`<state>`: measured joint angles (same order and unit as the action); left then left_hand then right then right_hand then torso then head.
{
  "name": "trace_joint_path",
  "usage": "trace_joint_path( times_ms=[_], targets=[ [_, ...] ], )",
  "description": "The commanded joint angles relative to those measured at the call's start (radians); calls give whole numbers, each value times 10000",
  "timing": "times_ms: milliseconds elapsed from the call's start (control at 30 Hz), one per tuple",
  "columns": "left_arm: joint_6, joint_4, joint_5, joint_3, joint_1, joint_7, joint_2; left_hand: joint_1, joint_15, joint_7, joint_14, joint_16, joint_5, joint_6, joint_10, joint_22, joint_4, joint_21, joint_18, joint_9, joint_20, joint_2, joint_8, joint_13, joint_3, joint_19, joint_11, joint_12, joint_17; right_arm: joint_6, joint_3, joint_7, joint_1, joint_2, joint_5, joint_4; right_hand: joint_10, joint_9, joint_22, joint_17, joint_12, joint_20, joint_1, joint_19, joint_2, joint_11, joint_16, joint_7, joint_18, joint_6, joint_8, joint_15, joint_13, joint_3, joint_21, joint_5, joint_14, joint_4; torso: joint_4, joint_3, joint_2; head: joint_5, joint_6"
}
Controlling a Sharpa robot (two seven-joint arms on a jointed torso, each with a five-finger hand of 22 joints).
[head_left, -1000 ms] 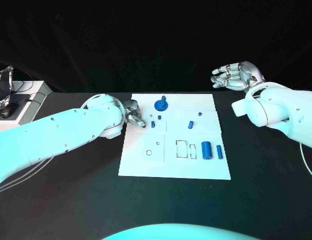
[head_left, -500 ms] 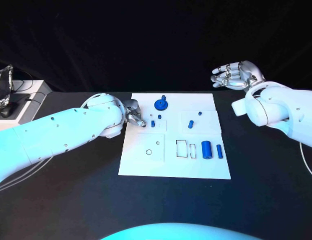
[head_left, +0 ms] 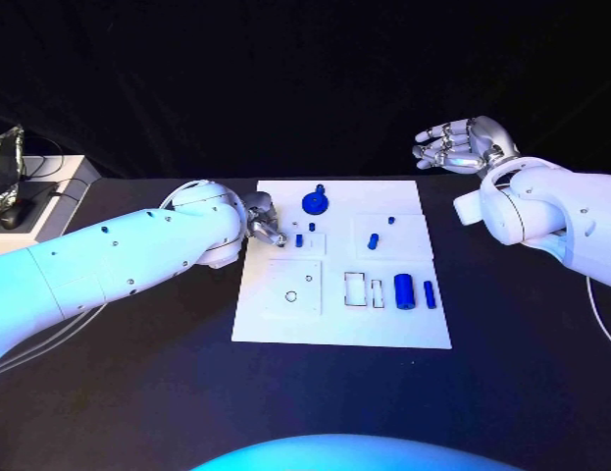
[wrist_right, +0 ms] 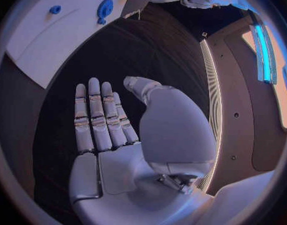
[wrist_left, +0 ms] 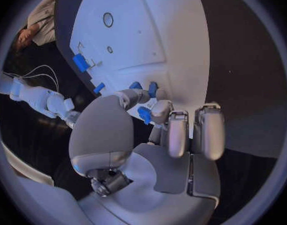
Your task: Assemble the parts on the task board
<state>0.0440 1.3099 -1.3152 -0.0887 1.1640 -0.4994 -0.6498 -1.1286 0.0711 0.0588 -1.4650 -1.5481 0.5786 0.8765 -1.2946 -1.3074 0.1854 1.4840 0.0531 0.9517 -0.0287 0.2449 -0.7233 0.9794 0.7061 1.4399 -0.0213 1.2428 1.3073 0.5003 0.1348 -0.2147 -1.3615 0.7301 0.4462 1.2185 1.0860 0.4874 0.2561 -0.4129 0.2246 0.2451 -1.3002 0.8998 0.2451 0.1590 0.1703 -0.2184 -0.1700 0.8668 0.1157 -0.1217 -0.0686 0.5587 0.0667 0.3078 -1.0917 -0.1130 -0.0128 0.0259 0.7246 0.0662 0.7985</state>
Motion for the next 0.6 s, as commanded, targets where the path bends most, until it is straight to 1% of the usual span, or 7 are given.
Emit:
trace_joint_path(
  times_ms=[33,167,333,533,600],
  targets=[
    [241,2,172,46,-46,126,70,140,91,-74,-961,-49,-47,35,-88,-723,-1738,-11,-64,43,-24,26,52,-11,1537,29,-28,-56,2306,-110,-5,-121,2,-4,51,9,-27,-12,-17,15,-29,20,98,-26,-5,30,-33,-124,-154,-13,-33,7,12,-5,-25,32,59,78,3,-5,0,-13,19],
    [210,-34,226,49,-45,133,101,197,121,-150,-960,-47,-82,14,-146,-718,-1628,-28,-64,72,-12,57,124,-6,1143,27,-73,-76,2301,-108,-5,-126,2,5,51,25,-27,-12,-17,15,-29,20,98,-26,-5,30,-33,-124,-154,-13,-33,7,12,-5,-25,32,59,78,1,1,-1,-21,46],
    [130,-93,275,50,-45,121,133,246,162,-231,-958,-42,-119,46,-166,-714,-1471,-44,-64,57,18,34,220,-8,790,29,-126,-95,2293,-103,-6,-133,2,13,51,40,-27,-12,-17,15,-29,20,98,-26,-5,30,-33,-124,-154,-13,-33,7,12,-5,-25,32,59,78,-8,-6,-8,-25,61],
    [-7,-163,332,50,-46,94,157,393,210,-299,-952,-31,-146,229,-160,-700,-1051,-71,-63,-17,69,-45,400,22,136,33,-177,-107,2273,-104,-6,-135,2,10,51,38,-28,-14,-34,16,-27,21,111,-24,-12,32,-39,-125,-154,-12,-34,5,12,-8,-25,32,58,71,-9,-15,-10,-46,69],
    [-27,-187,341,51,-46,82,161,415,212,-301,-948,-24,-155,246,-145,-686,-994,-81,-60,-23,73,-40,422,5,51,25,-178,-122,2261,-104,-6,-135,2,9,51,36,-28,-14,-34,16,-27,21,111,-24,-12,32,-39,-125,-154,-12,-34,5,12,-8,-25,32,58,71,-10,-17,-11,-44,64]
  ],
)
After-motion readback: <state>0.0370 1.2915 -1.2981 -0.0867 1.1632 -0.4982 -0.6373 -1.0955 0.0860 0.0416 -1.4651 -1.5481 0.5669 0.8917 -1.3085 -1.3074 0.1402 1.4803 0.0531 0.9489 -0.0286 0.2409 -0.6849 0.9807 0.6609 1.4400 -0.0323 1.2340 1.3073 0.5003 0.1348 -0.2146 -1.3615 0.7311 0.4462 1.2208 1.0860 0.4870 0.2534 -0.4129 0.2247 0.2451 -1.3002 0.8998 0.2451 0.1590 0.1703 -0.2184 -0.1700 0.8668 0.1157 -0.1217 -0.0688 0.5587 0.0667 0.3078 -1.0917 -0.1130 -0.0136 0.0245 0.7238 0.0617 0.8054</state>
